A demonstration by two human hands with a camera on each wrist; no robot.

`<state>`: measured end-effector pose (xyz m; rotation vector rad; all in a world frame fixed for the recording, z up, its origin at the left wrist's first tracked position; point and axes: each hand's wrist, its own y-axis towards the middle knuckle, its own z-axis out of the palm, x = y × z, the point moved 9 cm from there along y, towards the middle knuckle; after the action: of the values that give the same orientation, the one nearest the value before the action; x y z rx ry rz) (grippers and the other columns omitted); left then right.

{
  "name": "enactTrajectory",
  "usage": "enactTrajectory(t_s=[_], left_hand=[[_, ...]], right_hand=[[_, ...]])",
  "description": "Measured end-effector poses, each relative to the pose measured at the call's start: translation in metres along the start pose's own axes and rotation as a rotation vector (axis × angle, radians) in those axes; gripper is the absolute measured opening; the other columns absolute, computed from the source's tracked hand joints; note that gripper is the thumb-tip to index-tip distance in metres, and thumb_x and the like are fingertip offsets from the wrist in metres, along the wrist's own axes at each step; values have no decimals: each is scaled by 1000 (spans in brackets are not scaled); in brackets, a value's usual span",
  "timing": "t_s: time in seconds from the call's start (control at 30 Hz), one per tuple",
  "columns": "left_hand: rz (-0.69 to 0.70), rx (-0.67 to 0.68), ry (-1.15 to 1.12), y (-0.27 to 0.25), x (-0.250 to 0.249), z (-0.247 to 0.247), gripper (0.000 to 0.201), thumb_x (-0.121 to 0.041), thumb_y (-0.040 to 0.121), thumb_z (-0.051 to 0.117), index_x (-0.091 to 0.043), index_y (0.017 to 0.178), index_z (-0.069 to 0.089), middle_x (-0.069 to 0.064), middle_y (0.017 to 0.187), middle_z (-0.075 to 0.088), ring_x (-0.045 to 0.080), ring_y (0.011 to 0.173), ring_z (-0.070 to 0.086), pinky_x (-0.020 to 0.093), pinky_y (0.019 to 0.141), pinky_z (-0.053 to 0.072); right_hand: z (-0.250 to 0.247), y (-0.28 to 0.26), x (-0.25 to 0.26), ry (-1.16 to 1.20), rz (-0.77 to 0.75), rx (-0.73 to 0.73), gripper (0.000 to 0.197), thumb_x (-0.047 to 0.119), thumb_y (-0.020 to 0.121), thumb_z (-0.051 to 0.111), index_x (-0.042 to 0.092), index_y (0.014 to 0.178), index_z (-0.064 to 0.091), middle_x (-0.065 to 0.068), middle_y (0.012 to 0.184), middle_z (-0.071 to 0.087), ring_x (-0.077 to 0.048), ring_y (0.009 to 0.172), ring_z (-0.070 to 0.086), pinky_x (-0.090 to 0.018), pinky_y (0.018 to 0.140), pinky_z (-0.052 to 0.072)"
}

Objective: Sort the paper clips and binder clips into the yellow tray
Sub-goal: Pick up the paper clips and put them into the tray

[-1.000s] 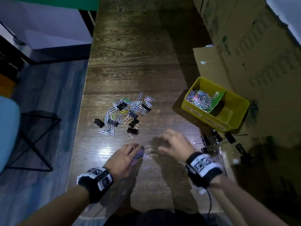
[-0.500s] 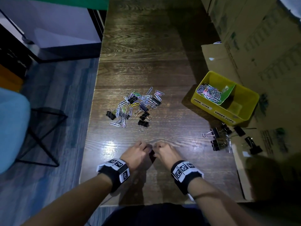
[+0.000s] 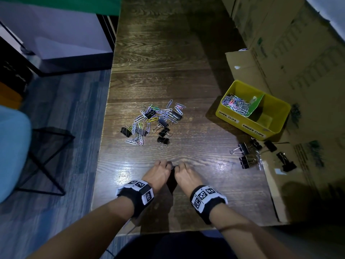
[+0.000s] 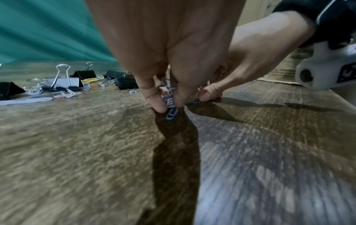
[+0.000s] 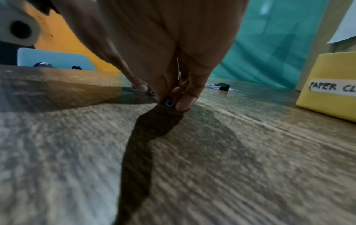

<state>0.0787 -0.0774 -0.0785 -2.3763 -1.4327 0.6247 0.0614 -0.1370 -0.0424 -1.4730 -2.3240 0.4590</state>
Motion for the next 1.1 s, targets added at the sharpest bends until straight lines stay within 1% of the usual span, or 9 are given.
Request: enactTrajectory(t_s=[0.13,0.27,0.4,0.57,0.7,0.83,0.9,0.97,1.1], left_hand=[[29,-136,-240,-4,5,-22,19,-12,86,51,-10,103,60,9,104,61,26,99,56,29,83,41],[-190,-193,-787,-8,41,-33,6,-11,85,63,-15,83,60,6,78,64,19,73,60,27,71,48],[-334,-108,-1483,-14,51,-22,5,6,87,56,0,87,56,7,71,62,14,57,63,20,58,54],[-411,-99,-1767,-25,57,-21,17,15,83,42,4,78,54,16,70,51,21,45,55,23,42,45],[-480,-36,-1802,-37,59,-12,17,0,77,36,0,69,52,15,61,48,23,44,48,24,42,37],[-472,-11,-1681,-41,57,-7,29,-26,87,55,-13,61,51,5,52,47,17,42,41,21,41,27],[-492,-41,-1488,-41,59,-3,41,-35,87,61,-19,53,47,-1,47,42,13,39,36,19,41,22],[-414,-61,-1209,-37,57,-7,42,-35,90,58,-19,54,45,-4,45,41,12,39,36,21,42,25],[-220,-113,-585,-35,42,-28,33,-36,95,48,-14,72,59,11,73,65,26,72,59,31,64,39]], right_hand=[[-2,0,2,-26,-9,-22,32,-10,88,34,-7,119,45,-26,121,49,-38,110,50,-41,92,45],[-6,1,1,34,-3,-42,40,-15,86,38,-9,125,41,-29,122,50,-39,111,53,-43,94,47],[-2,1,0,79,-14,27,26,-12,89,44,-6,111,57,-23,101,64,-32,90,64,-32,73,51],[-1,7,-3,113,2,100,18,-6,90,47,-5,97,63,-19,88,67,-30,79,65,-30,63,50],[0,14,-12,237,75,66,22,-7,88,45,-3,99,64,-19,91,67,-30,80,66,-31,63,53],[-1,14,-43,657,291,-58,20,11,86,53,12,98,69,-8,89,68,-21,74,63,-25,60,46],[-5,11,-53,868,338,-155,16,14,85,58,15,92,71,-4,86,71,-16,76,62,-19,66,42],[-3,11,-57,1023,375,-151,13,17,87,58,18,85,71,-1,79,69,-15,71,59,-23,67,43],[13,14,-62,1258,487,-87,28,20,91,46,19,67,60,1,55,47,-18,55,44,-29,59,36]])
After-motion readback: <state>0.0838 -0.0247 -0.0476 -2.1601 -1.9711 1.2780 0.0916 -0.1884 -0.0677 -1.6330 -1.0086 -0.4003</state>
